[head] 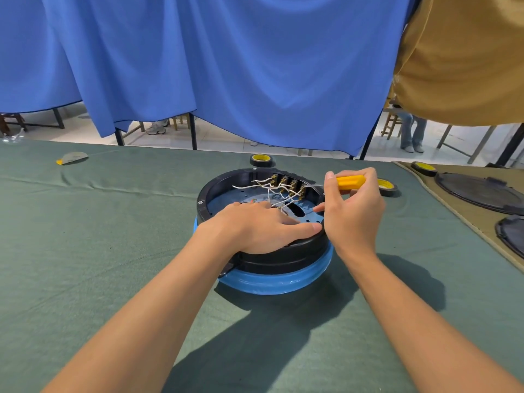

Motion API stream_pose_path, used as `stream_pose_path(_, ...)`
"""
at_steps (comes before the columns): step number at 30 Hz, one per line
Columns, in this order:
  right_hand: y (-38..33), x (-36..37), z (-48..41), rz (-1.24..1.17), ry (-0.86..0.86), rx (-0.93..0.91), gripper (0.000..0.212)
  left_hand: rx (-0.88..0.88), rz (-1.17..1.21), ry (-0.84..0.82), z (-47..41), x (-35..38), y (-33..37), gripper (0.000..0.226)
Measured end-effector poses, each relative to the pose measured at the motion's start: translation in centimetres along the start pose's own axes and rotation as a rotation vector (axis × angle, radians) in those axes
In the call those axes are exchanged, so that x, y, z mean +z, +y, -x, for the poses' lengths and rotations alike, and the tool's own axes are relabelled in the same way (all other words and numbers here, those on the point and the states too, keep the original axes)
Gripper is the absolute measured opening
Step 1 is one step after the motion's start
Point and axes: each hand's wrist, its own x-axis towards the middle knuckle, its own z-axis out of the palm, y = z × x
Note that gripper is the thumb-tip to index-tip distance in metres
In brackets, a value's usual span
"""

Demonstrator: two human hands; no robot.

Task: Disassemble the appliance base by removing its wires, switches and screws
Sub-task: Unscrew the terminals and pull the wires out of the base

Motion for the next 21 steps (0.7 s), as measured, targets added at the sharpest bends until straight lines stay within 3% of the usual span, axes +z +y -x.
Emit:
stream_pose_path(12, 0.1, -0.2, -1.9, -0.016, -0.044, 0.059, 0.024, -0.016, -0.01, -0.016, 0.1, -0.1, 0.1, 0.072)
stream_pose_path(21, 0.5, 0.7, -8.3, -0.04, -0.132, 0.363, 0.018, -0.047, 0.0, -0.008, 0.3, -0.2, 0.1, 0.079)
